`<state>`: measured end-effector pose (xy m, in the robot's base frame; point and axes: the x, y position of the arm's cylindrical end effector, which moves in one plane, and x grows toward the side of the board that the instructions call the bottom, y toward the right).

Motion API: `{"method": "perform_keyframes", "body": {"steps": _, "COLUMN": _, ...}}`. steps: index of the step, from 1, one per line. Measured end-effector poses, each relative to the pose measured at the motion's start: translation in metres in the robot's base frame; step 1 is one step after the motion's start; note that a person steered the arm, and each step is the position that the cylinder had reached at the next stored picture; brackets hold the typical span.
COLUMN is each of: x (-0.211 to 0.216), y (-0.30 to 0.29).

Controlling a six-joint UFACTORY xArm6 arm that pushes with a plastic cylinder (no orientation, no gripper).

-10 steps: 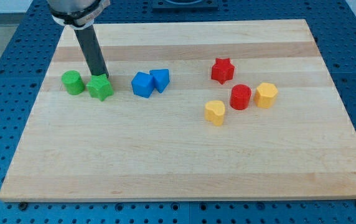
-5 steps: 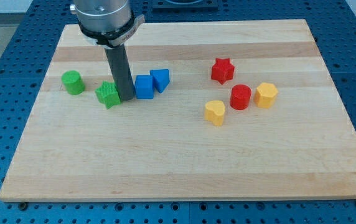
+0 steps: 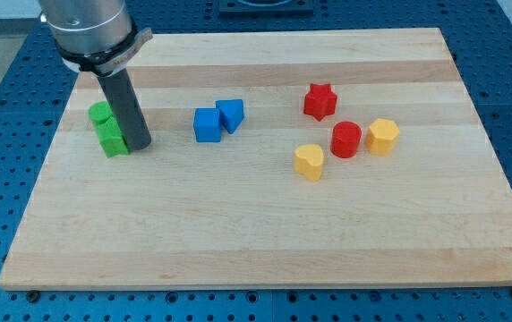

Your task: Keep green star below green circle

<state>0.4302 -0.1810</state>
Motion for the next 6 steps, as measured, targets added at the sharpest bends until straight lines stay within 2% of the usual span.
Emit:
{"method": "perform_keyframes", "body": {"steps": 4, "x": 0.001, "y": -0.014}}
{"method": "perform_keyframes", "body": {"steps": 6, "x": -0.001, "y": 0.023}}
